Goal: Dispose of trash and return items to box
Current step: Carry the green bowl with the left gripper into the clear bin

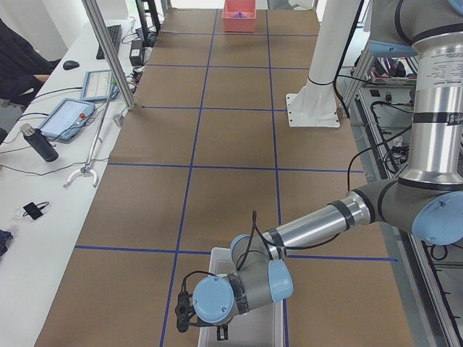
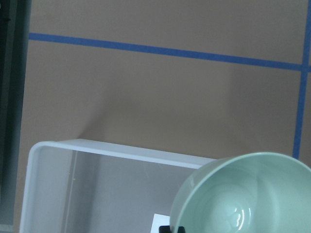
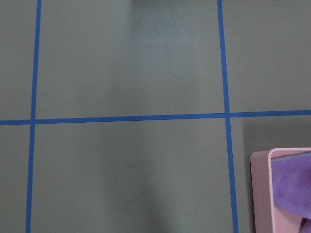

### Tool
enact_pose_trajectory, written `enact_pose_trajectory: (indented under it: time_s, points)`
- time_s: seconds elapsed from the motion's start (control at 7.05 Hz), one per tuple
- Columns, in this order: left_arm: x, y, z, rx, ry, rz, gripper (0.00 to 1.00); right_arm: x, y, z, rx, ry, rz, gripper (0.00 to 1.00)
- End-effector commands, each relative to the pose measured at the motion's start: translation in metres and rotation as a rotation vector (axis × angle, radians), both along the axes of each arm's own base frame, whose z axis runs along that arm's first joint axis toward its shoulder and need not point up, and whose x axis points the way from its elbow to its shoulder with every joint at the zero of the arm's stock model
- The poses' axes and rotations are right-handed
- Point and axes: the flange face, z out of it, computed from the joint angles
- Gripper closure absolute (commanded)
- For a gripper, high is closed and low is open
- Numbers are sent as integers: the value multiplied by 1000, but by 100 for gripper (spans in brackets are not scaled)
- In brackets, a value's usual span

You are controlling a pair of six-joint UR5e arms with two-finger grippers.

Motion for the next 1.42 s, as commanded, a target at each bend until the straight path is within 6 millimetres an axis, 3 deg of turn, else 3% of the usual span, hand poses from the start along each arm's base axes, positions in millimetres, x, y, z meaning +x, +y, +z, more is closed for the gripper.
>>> enact_pose_trajectory:
  time_s: [0.0, 0.14, 0.28, 0.43, 0.57, 0.71, 0.85, 0.99, 1.28]
  points:
    - [4, 32, 27, 25, -21, 40, 100, -14, 2, -13, -13, -10, 7, 0]
    - [6, 40, 31, 17, -18, 43, 100, -14, 2, -12, -12, -8, 6, 0]
    - [7, 42, 32, 12, -18, 39, 40, -14, 3, -12, -9, -2, 5, 0]
    - [4, 40, 29, 28, -21, 32, 1, -13, 5, -9, -7, -3, 0, 0]
    - [-6, 39, 25, 40, -24, 10, 1, -12, 7, -7, -9, -8, 1, 0]
    - [-21, 43, 16, 85, -37, -33, 1, -13, 5, -19, 13, -8, 7, 0]
    - [-42, 35, -13, 173, -71, -75, 1, 5, 11, -21, 28, -2, 36, 0]
    - [-54, 19, -35, 221, -87, -84, 1, 18, 19, -10, 6, 6, 65, 0]
    - [-67, -12, -120, 280, -108, -119, 1, 19, 27, 17, -58, 11, 70, 0]
